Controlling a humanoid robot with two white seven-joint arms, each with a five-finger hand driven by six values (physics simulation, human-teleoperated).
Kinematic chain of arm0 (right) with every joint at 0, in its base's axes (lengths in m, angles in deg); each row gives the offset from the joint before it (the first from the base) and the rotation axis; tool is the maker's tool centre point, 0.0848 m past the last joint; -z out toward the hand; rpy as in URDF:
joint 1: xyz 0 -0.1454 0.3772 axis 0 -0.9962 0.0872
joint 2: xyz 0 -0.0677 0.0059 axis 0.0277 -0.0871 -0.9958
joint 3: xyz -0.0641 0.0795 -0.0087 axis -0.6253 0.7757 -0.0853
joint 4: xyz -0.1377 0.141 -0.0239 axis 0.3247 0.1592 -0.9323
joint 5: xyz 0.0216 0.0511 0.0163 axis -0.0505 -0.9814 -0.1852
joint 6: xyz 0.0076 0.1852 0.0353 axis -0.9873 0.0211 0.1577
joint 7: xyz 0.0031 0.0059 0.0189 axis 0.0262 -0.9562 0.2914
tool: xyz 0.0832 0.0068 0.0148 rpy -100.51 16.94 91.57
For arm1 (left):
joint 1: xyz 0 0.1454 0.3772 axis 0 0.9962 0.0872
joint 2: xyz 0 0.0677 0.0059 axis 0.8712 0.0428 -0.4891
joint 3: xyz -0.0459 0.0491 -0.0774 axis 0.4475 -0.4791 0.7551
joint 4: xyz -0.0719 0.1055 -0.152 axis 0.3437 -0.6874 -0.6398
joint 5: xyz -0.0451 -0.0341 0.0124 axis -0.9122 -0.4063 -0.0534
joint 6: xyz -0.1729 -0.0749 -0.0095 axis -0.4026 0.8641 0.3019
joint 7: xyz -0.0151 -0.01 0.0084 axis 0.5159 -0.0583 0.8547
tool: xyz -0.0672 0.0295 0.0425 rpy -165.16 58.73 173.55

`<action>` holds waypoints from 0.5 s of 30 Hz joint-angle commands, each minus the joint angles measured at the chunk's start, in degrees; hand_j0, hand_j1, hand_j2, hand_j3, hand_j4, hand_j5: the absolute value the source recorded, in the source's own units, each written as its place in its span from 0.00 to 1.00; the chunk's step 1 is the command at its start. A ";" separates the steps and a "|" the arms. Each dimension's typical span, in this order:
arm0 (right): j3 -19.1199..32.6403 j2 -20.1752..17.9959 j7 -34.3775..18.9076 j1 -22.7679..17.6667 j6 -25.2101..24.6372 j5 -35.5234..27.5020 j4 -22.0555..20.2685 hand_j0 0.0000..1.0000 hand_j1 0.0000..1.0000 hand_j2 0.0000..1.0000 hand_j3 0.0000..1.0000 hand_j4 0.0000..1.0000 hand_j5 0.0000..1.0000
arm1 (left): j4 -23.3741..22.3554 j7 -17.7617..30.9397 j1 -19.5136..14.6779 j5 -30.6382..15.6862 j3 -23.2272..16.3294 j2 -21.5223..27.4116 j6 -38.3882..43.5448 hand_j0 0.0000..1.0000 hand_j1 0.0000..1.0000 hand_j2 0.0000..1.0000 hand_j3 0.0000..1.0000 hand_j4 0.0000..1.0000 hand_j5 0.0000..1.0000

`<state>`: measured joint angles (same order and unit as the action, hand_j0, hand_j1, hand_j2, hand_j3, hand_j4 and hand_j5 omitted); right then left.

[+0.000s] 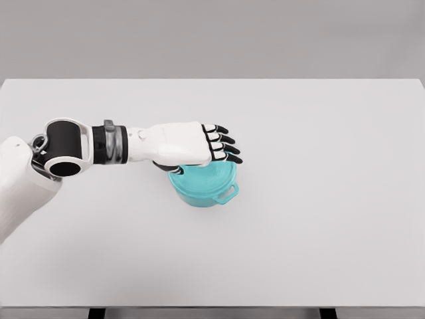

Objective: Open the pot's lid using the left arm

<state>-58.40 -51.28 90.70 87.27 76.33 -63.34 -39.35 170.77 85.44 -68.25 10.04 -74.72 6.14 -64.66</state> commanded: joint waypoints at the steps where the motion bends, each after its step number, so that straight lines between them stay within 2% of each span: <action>1: 0.01 0.00 0.04 0.00 0.03 -0.06 0.00 1.00 1.00 1.00 1.00 1.00 1.00 | -0.03 -0.03 0.00 -0.29 0.04 0.07 0.15 1.00 1.00 1.00 1.00 1.00 1.00; 3: 0.01 0.00 -0.05 0.00 0.03 -0.06 0.00 1.00 1.00 1.00 1.00 1.00 1.00 | -0.03 -0.03 0.00 -0.29 0.04 0.07 0.15 1.00 1.00 1.00 1.00 1.00 1.00; 7: 0.01 0.00 0.04 0.00 0.03 -0.06 0.00 1.00 1.00 1.00 1.00 1.00 1.00 | -0.03 -0.03 -0.17 -0.29 0.04 0.07 0.15 0.87 0.87 0.87 0.87 0.87 0.87; 11: 0.01 0.00 -0.04 0.00 0.03 -0.06 0.00 1.00 1.00 1.00 1.00 1.00 1.00 | -0.12 -0.03 -0.18 -0.29 0.04 0.07 0.15 0.83 0.83 0.83 0.83 0.83 0.83; 15: 0.01 0.00 -0.05 0.00 0.03 -0.06 0.00 1.00 1.00 1.00 1.00 1.00 1.00 | -0.21 -0.03 -0.18 -0.29 0.04 0.24 0.15 0.83 0.83 0.83 0.83 0.83 0.83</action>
<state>-58.40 -51.28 90.67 87.27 76.33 -63.34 -39.35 170.64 85.44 -68.43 10.03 -74.72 6.27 -64.66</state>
